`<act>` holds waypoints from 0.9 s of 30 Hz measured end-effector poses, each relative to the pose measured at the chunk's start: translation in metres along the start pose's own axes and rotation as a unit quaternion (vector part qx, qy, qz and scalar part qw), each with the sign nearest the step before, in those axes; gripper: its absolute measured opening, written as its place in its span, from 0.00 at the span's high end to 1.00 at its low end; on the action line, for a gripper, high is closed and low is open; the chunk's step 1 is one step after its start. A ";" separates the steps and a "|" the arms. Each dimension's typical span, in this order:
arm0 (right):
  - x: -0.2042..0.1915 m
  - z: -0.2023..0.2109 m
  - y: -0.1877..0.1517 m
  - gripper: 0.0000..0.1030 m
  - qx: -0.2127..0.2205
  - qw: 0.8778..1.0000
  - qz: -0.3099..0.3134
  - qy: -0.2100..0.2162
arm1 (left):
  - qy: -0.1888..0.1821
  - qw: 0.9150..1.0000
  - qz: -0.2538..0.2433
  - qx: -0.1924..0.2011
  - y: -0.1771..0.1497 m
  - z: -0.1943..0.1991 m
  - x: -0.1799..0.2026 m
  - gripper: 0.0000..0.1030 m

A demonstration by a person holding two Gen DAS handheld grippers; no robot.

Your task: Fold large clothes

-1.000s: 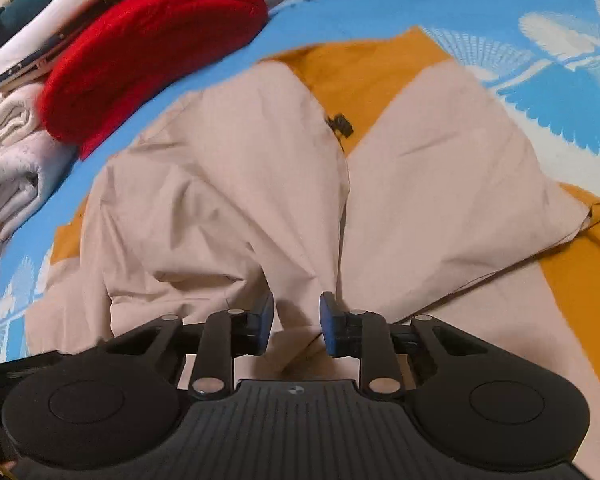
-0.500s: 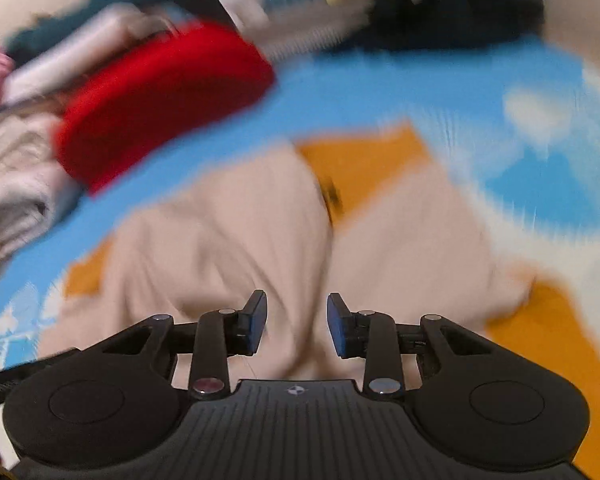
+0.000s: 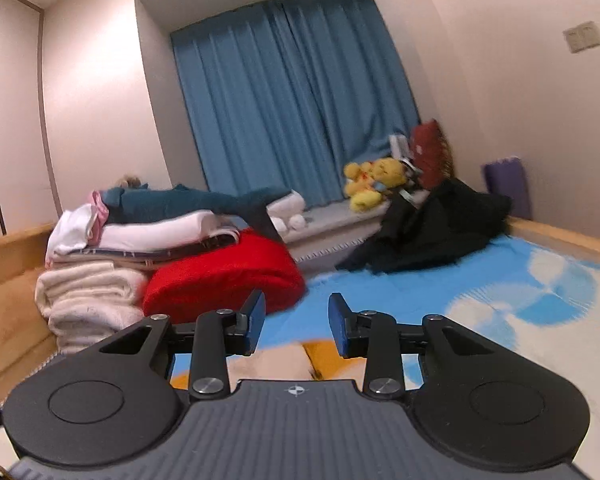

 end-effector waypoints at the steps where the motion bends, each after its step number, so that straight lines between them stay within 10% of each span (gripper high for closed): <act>1: 0.010 0.018 -0.006 0.65 -0.005 1.000 0.002 -0.012 | 0.002 1.000 -0.001 -0.005 -0.015 0.016 -0.004 0.78; 5: 0.053 0.077 -0.043 0.67 -0.025 0.998 -0.006 -0.061 | 0.043 0.996 0.011 -0.073 -0.082 0.052 -0.032 0.88; 14: 0.087 0.070 -0.112 0.67 -0.131 0.983 -0.046 -0.116 | 0.065 0.987 0.090 -0.116 -0.102 0.056 -0.072 0.89; 18: 0.099 0.052 -0.142 0.67 -0.201 0.968 -0.093 -0.120 | 0.084 0.970 0.145 -0.174 -0.128 0.034 -0.098 0.85; 22: 0.108 0.031 -0.185 0.65 -0.297 0.937 -0.115 -0.144 | 0.112 0.947 0.183 -0.241 -0.158 0.018 -0.117 0.59; 27: 0.115 0.018 -0.212 0.63 -0.342 0.916 -0.101 -0.181 | 0.136 0.928 0.196 -0.286 -0.181 0.005 -0.132 0.57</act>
Point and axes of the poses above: each gripper's, at about its wrist camera, not at the fingertips, and z roughly against the way its jaws point, x to its right, y to its top, the point moved 5 cm from there along -z, roughly the way its jaws point, and after that the axes turned 7 degrees about x, right-handed, at the moved point
